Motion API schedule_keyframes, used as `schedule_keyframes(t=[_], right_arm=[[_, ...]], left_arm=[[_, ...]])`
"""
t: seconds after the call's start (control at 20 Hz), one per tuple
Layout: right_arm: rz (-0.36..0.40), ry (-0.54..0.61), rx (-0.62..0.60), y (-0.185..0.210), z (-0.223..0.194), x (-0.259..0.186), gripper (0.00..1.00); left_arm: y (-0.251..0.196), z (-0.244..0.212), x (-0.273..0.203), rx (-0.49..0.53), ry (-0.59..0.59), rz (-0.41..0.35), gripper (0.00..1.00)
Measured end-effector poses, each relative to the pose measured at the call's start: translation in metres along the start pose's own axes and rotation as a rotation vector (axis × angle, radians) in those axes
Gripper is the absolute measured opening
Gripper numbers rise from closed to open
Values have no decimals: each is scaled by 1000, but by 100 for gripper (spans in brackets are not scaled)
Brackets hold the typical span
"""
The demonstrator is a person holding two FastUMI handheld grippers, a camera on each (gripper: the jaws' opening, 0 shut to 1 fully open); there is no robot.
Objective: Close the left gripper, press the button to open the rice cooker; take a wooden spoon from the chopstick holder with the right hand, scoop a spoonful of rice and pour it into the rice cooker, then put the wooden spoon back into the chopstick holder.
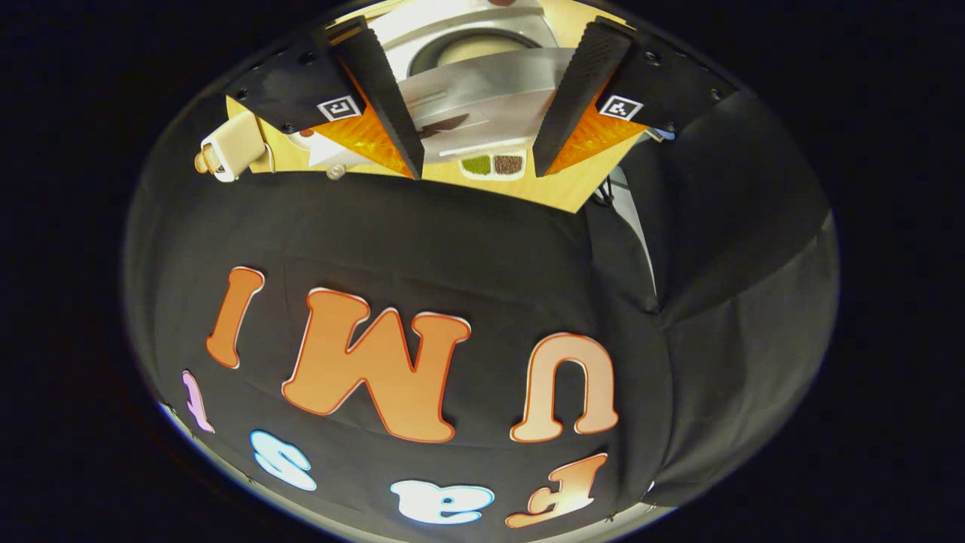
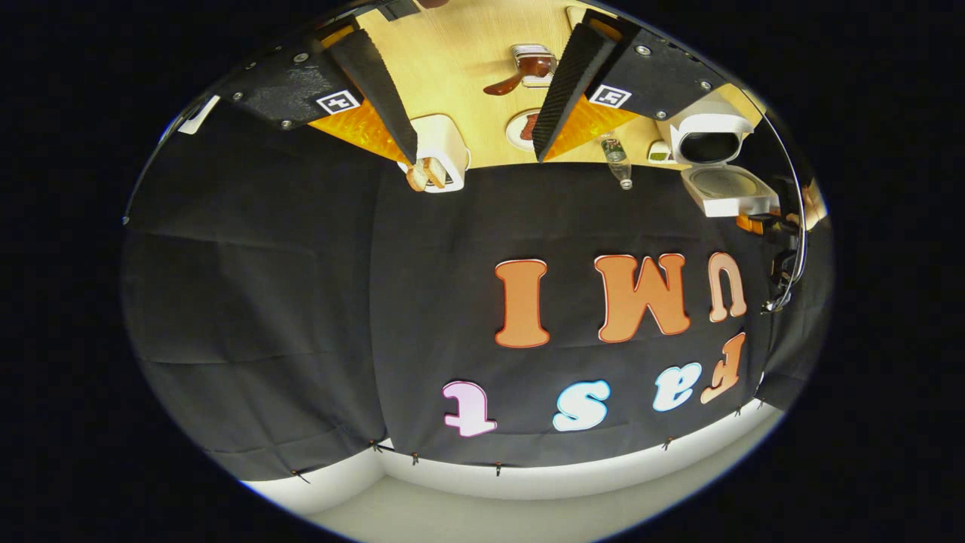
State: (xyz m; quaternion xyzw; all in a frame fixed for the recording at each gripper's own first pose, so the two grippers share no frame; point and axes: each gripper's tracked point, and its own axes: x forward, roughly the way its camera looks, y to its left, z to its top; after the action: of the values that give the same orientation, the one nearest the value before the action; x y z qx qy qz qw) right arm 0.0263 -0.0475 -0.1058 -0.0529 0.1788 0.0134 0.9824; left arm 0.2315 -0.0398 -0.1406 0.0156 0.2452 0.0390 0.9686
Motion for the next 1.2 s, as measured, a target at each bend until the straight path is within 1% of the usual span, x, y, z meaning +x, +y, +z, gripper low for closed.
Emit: schedule_keyframes(t=[0.1, 0.15, 0.3, 0.45, 0.55, 0.65, 0.7, 0.8, 0.85, 0.95, 1.05, 1.1, 1.2], right_arm=[[25, 11, -13, 4, -6, -2, 95], [35, 17, -20, 5, -9, -3, 95], [62, 35, -29, 9, -14, -3, 95], [73, 58, -37, 8, -25, -3, 95], [74, 71, -35, 6, -29, -3, 95], [73, 83, -27, 3, -33, -2, 95], [73, 87, -21, 3, -35, -2, 95], [70, 89, -10, 1, -36, -1, 95], [74, 92, -2, 1, -37, -1, 95], [81, 100, 5, 2, -41, -3, 95], [71, 101, -1, -4, -42, -4, 95], [71, 99, -4, -5, -41, -5, 95], [62, 84, -10, -10, -34, -6, 95]], left_arm=[[-4, -36, -11, 14, 3, 14, 97], [-6, -53, -13, 13, 4, 23, 99], [-11, -91, -14, -2, -5, 59, 98], [-15, -121, -8, 54, 2, 99, 100], [-20, -136, -5, 57, 11, 97, 100], [-18, -156, -2, 65, 49, 115, 100], [-19, -152, -1, 75, 15, 119, 100], [-19, -160, -1, 81, 54, 135, 100], [-20, -158, 2, 86, 55, 136, 100], [-21, -159, -1, 107, 68, 119, 100], [-23, -153, -3, 129, 58, 90, 100], [-26, -153, -7, 126, 66, 75, 100], [-20, -156, -13, 110, 95, 73, 100]])
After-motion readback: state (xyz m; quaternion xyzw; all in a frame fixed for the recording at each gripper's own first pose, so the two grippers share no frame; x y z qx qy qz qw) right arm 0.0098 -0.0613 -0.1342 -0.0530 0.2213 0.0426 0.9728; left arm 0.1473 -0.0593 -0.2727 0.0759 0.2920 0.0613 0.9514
